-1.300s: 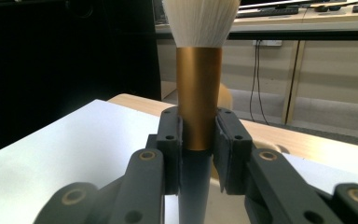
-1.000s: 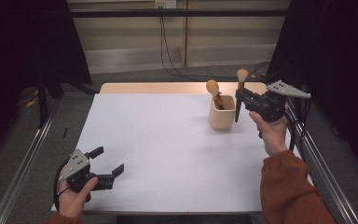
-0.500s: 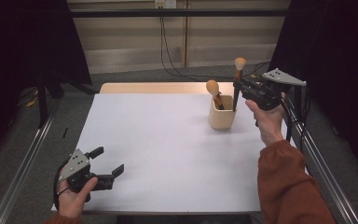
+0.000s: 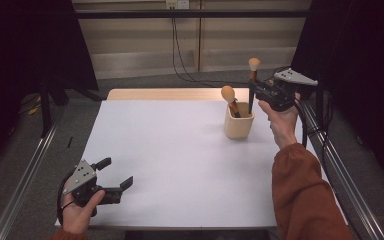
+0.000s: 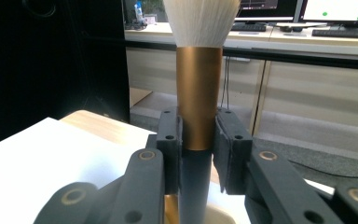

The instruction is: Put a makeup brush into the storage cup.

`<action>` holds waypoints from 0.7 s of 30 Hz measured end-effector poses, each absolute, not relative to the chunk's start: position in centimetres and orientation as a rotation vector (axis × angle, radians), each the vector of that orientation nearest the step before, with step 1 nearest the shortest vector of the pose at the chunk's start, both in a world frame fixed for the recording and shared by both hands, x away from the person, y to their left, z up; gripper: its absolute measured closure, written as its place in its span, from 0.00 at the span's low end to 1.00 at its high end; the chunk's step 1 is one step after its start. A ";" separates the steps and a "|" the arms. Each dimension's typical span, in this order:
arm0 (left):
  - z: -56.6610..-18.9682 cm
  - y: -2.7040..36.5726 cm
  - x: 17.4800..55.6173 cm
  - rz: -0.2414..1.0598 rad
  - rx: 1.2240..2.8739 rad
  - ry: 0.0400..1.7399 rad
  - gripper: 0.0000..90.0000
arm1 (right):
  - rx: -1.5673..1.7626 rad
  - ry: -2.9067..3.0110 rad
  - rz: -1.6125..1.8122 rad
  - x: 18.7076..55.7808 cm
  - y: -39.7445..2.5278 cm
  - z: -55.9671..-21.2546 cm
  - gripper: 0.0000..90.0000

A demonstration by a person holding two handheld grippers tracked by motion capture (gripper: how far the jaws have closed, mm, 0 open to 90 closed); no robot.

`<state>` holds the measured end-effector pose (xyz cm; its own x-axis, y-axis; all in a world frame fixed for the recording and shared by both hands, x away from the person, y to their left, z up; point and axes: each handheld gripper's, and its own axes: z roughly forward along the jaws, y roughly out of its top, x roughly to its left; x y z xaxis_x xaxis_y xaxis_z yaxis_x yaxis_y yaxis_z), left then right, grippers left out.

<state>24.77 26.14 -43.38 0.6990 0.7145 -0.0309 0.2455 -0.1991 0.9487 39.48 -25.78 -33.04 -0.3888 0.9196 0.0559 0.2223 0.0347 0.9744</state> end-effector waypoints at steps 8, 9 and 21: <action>-43.4 26.0 24.8 0.508 1.765 0.763 0.03 | 1.171 1.675 1.391 39.8 -26.1 -33.7 0.82; -43.4 26.0 24.8 0.508 1.765 0.763 0.03 | 1.174 1.671 1.384 39.9 -26.1 -33.8 0.82; -43.5 26.0 24.9 0.506 1.776 0.764 0.03 | 1.196 1.676 1.377 40.5 -26.1 -35.2 0.82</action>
